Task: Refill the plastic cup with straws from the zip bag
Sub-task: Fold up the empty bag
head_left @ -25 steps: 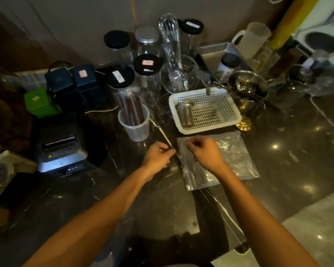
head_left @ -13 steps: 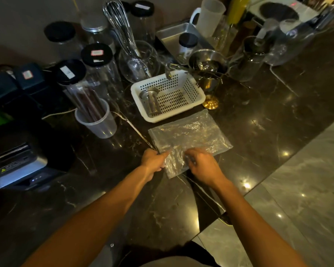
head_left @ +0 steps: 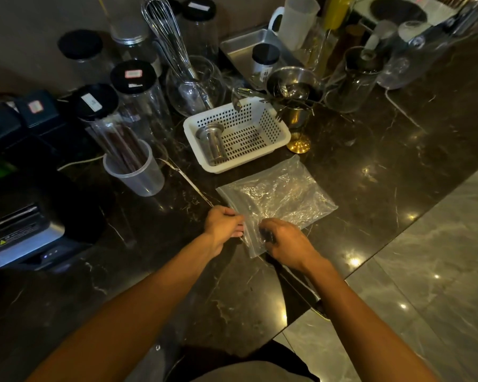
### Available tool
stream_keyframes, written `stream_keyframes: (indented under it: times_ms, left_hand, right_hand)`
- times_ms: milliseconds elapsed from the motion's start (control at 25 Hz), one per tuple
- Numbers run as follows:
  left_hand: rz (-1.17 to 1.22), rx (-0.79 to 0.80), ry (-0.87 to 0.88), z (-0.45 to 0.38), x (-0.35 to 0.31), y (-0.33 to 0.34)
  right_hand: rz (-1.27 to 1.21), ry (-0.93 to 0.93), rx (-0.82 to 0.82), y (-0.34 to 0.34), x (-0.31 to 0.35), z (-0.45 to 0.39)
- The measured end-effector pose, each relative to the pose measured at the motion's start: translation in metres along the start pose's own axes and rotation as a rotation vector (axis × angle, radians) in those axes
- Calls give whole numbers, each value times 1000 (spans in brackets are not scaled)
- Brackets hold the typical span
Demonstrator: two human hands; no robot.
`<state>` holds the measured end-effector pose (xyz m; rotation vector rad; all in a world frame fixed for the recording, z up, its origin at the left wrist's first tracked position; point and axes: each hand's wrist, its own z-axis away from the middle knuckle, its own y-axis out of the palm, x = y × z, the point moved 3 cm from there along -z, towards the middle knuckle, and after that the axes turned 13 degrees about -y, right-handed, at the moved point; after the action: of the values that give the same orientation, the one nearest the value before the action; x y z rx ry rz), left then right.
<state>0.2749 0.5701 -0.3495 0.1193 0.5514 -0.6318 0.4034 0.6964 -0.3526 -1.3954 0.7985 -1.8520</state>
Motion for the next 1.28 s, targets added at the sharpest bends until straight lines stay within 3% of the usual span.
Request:
stream_keyframes:
  times_ms: [240, 440, 560, 1000, 1280]
  left_hand:
    - [109, 14, 21, 14, -9, -19]
    - [272, 56, 102, 49, -24, -49]
    - [356, 24, 145, 66, -27, -74]
    - [315, -163, 523, 118, 10, -174]
    - [290, -126, 691, 134, 24, -209]
  right_hand:
    - [71, -98, 36, -4, 19, 1]
    - [44, -221, -288, -15, 51, -5]
    - [-31, -283, -374, -28, 74, -13]
    - [-684, -330, -232, -66, 156, -34]
    - [-992, -148, -308, -65, 174, -40]
